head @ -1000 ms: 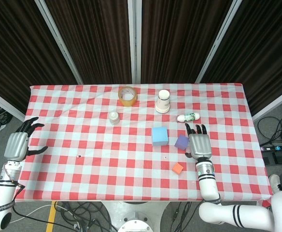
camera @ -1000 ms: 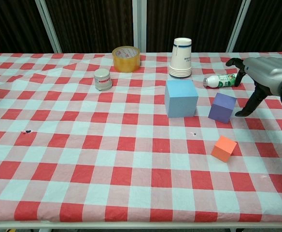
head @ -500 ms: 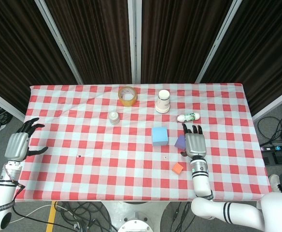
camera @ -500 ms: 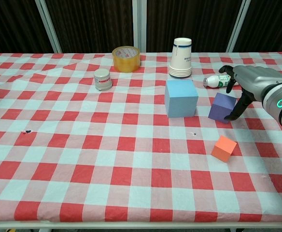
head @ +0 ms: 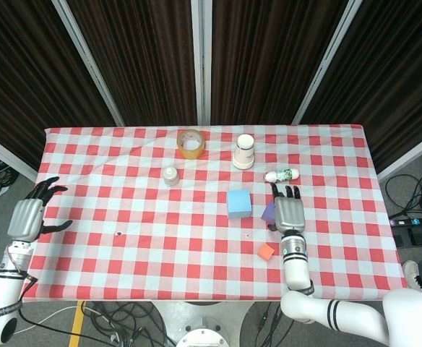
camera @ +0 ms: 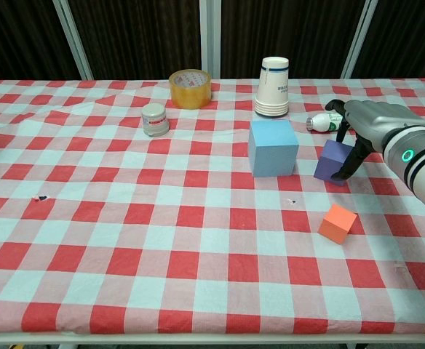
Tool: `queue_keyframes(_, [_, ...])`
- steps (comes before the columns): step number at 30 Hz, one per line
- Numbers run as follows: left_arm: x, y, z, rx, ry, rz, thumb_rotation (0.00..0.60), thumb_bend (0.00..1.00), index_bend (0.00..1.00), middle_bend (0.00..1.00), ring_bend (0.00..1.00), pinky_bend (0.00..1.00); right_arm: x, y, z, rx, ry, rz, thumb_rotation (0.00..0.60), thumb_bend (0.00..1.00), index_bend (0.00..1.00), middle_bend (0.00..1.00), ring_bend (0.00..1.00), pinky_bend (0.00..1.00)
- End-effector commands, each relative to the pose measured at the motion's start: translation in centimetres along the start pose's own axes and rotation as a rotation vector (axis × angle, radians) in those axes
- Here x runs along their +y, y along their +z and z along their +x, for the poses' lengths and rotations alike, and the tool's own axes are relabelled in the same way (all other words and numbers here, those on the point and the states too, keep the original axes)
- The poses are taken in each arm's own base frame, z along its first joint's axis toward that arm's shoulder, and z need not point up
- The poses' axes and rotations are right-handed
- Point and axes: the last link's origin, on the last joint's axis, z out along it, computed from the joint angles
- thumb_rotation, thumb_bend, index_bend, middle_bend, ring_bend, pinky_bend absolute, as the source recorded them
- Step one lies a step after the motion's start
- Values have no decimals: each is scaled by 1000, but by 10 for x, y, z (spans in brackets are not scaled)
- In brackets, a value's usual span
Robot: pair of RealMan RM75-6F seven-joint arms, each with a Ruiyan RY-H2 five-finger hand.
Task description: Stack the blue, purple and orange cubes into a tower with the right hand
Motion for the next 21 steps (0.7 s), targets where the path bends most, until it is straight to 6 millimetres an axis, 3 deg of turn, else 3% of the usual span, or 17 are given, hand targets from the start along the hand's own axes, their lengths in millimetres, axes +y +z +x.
queue_keyframes(1, [0, 0, 0, 1, -1, 1, 600, 111, 334, 240, 163, 288, -2, 2, -2, -7, -2, 1, 600, 4, 59, 349, 95, 0])
queue_keyframes(21, [-2, 0, -3, -11, 3, 5, 600, 111, 334, 240, 163, 287, 1, 6, 2, 15, -16, 19, 600, 176, 93, 418, 171, 0])
